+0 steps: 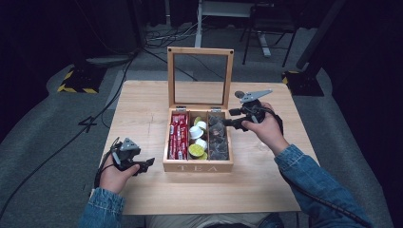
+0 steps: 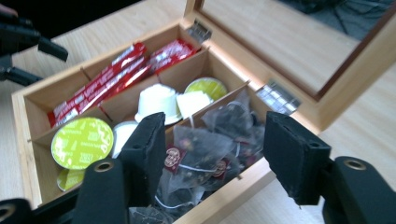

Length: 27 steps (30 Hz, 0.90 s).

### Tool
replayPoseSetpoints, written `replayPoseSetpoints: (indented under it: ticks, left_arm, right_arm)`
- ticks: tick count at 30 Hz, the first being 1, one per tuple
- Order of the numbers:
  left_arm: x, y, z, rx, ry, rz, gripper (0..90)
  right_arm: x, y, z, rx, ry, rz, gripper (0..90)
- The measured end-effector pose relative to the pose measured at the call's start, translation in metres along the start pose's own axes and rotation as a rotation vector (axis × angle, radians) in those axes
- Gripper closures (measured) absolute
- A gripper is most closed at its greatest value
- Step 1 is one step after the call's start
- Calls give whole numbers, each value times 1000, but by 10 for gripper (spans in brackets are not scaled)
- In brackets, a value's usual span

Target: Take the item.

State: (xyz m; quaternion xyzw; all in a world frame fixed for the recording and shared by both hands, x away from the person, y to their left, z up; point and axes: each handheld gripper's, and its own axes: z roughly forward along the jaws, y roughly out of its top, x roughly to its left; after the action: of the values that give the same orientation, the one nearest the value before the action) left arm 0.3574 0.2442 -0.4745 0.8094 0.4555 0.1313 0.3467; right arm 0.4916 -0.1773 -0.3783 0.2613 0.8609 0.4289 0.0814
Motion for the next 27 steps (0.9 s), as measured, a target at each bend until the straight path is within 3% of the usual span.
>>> replayPoseSetpoints:
  ticks: [5,10,22,27]
  left_arm:
    - [2,-2,5,13,5,-2,279]
    - [2,-4,9,20,7,-4,279]
    - [1,-4,10,25,6,6,278]
    - [0,-4,10,26,6,9,278]
  right_arm:
    - [6,-5,16,73,5,-16,497]
    - [10,-12,31,112,6,-9,432]
    - [12,-17,57,169,3,-3,404]
    - [13,-18,66,183,4,-4,475]
